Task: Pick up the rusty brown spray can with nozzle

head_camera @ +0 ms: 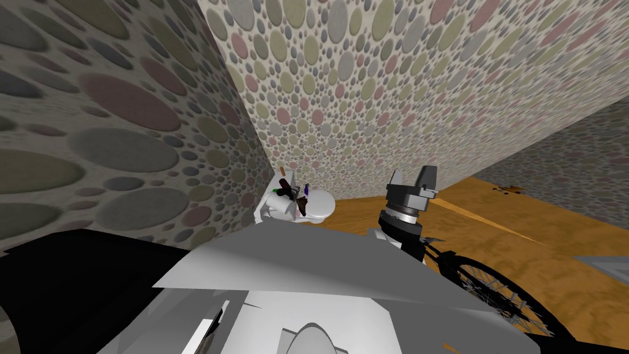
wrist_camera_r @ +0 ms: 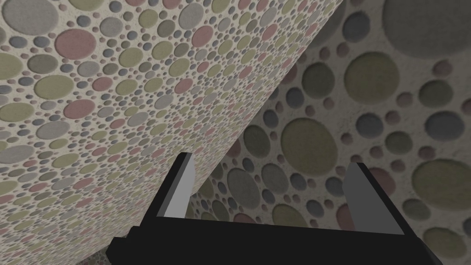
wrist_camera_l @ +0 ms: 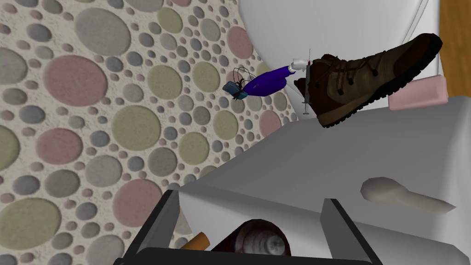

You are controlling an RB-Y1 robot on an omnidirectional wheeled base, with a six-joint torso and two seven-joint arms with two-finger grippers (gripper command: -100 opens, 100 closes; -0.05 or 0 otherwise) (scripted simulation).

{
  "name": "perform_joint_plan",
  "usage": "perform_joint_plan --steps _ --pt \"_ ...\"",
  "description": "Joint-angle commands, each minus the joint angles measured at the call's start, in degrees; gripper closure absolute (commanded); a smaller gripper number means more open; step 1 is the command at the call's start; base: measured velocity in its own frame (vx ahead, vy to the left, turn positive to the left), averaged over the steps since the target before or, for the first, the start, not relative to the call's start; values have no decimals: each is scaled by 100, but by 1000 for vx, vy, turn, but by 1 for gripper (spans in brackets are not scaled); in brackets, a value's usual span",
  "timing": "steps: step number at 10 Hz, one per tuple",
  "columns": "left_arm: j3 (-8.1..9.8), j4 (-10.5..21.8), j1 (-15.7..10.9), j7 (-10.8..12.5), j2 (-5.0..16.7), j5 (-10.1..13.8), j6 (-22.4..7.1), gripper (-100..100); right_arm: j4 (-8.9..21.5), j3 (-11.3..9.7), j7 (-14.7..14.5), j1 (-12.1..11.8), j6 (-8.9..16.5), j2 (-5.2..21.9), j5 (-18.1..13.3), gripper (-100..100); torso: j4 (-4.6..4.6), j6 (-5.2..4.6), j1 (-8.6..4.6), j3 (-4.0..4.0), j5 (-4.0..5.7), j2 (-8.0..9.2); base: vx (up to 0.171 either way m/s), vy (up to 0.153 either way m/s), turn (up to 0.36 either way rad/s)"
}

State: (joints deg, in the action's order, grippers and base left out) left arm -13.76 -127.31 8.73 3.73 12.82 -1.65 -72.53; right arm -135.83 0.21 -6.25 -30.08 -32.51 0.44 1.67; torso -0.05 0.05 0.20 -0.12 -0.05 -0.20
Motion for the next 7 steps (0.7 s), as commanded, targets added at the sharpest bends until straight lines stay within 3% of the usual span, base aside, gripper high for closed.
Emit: perform_joint_plan --steps 1,4,5,6,7 --pt "54 0 -33 17 -12 -8 -219 -100 0 0 0 0 0 0 0 0 0 0 0 0 0 0 52 47 6" --pt "201 28 -54 54 -19 -49 -575 -100 0 0 0 0 0 0 0 0 -2 1 15 -6 -3 -10 84 97 18" --pt "161 45 -52 45 -22 -39 -465 -100 0 1 0 -1 0 1 0 0 -4 1 28 -10 -6 -17 48 63 -1" --pt "166 50 -52 49 -22 -44 -483 0 0 0 0 0 0 0 0 0 -2 0 9 -3 -3 -4 8 11 -2" --pt "206 231 -113 50 -42 -52 -365 -100 0 0 0 0 0 0 0 0 2 0 -10 5 2 10 0 4 -42"
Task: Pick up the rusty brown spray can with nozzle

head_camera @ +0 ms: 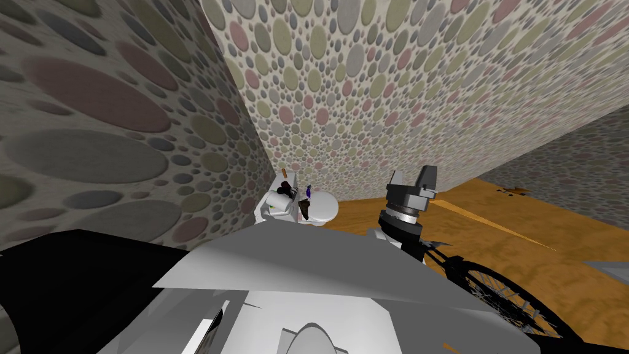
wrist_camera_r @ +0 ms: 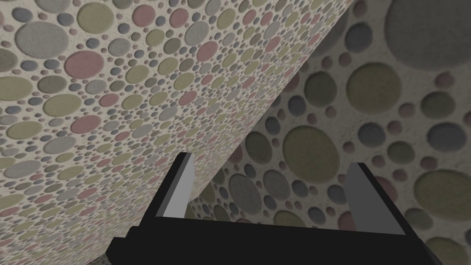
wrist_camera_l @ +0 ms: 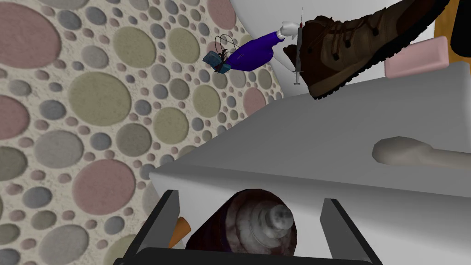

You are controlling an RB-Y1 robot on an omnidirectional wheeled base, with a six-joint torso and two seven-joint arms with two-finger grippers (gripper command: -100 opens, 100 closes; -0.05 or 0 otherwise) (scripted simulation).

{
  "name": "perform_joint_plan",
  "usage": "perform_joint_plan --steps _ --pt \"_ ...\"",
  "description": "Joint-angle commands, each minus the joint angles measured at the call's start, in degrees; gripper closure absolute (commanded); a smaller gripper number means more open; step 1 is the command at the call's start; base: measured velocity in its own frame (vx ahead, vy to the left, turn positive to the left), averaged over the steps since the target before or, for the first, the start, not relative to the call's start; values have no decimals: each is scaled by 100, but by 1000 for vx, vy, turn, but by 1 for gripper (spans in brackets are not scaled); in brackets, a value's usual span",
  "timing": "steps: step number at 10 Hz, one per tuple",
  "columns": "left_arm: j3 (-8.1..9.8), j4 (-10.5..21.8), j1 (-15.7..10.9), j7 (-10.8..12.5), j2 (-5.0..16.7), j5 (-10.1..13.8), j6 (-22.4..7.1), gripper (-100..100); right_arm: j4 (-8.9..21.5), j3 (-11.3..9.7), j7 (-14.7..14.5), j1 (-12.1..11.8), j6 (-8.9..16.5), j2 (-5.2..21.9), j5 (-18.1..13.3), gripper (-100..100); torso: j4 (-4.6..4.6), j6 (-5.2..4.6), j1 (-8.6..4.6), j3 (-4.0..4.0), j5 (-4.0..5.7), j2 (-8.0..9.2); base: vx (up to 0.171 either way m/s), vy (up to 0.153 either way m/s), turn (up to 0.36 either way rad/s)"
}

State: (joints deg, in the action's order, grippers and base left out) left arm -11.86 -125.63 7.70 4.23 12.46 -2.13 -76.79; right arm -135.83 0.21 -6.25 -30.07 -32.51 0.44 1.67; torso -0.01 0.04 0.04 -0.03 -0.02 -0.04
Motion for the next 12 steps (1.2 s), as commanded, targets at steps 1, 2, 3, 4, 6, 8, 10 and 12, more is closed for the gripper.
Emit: perform_joint_plan --steps 1,2,3,4,6,8,10,12 --pt "43 183 -50 1 -20 -9 140 -100 0 0 0 0 0 0 0 0 0 0 0 0 0 0 -6 0 -47" --pt "69 304 -91 1 -34 -15 217 -100 0 0 0 0 0 0 0 0 1 1 -3 2 1 4 -9 0 -43" --pt "96 424 -131 2 -48 -20 295 -100 0 0 0 0 0 0 0 0 1 0 -4 4 1 6 -9 -1 -45" --pt "93 345 -107 -4 -28 2 235 -100 0 0 0 0 0 0 0 0 2 1 -4 4 1 6 0 0 0" --pt "96 362 -103 -4 -28 3 250 100 0 0 0 0 0 0 0 0 5 -1 -4 4 2 4 0 0 0" --pt "95 359 -110 -7 -28 3 255 100 0 0 0 0 0 0 0 0 1 3 -4 3 2 5 0 0 0" --pt "94 361 -108 -7 -28 3 254 0 0 0 0 0 0 0 0 0 4 4 -5 5 3 7 0 0 0" --pt "16 63 -10 0 -6 -4 62 100 0 0 0 -1 0 0 0 0 6 6 -6 8 5 10 7 0 66"
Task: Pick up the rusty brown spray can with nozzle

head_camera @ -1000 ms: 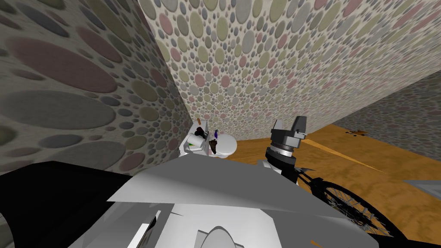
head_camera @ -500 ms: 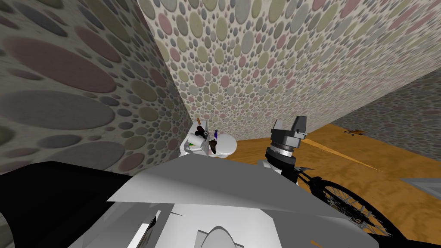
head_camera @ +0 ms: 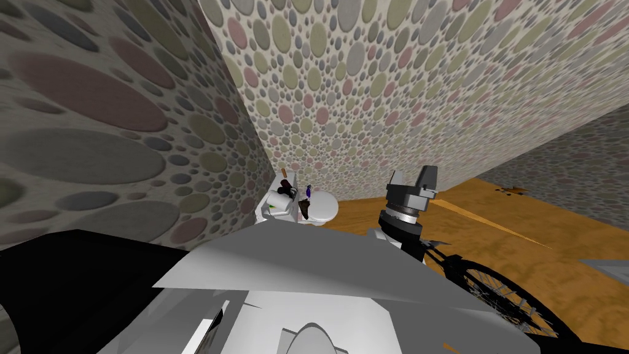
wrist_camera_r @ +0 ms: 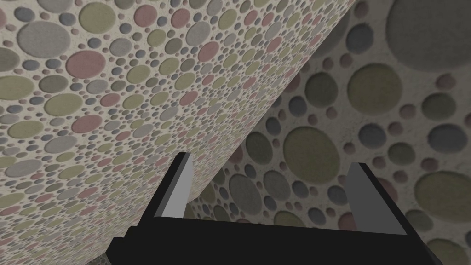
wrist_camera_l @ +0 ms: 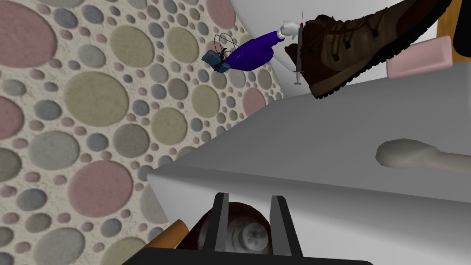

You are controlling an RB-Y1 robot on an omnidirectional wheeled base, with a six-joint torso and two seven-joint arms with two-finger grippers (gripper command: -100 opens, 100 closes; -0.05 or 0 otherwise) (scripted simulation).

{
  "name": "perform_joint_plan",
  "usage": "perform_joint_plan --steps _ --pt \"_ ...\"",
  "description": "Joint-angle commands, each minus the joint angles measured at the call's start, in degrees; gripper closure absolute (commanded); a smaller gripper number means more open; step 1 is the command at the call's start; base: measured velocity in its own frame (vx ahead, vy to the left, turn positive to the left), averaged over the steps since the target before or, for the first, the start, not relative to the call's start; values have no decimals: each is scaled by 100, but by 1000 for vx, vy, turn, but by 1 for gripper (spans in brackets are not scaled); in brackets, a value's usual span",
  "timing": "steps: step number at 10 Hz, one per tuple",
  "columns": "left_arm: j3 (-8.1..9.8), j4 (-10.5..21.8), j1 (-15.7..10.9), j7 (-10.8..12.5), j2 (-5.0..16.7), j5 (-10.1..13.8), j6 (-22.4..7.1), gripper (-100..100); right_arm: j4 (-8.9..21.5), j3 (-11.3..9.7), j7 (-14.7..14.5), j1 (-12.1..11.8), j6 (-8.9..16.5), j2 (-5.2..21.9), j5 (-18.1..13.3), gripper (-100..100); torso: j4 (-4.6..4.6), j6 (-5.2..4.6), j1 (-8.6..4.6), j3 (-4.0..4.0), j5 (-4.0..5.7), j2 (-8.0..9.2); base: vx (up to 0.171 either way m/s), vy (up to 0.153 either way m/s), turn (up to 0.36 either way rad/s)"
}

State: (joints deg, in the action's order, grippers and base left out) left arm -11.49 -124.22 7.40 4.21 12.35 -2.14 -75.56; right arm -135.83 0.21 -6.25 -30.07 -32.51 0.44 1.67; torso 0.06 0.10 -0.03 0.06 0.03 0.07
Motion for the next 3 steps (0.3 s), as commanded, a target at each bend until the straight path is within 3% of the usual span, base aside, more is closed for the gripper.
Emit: perform_joint_plan --steps 1,2,3 --pt "-47 -198 60 1 19 3 -139 100 0 0 0 0 0 0 0 0 0 0 0 0 0 0 8 -1 42" --pt "-24 -107 37 -1 15 7 -71 100 0 0 0 0 0 0 0 0 1 -1 -1 1 0 1 0 0 0" --pt "-27 -119 42 -1 16 8 -87 0 0 0 0 0 0 0 0 0 1 -2 -2 1 0 1 0 0 0"
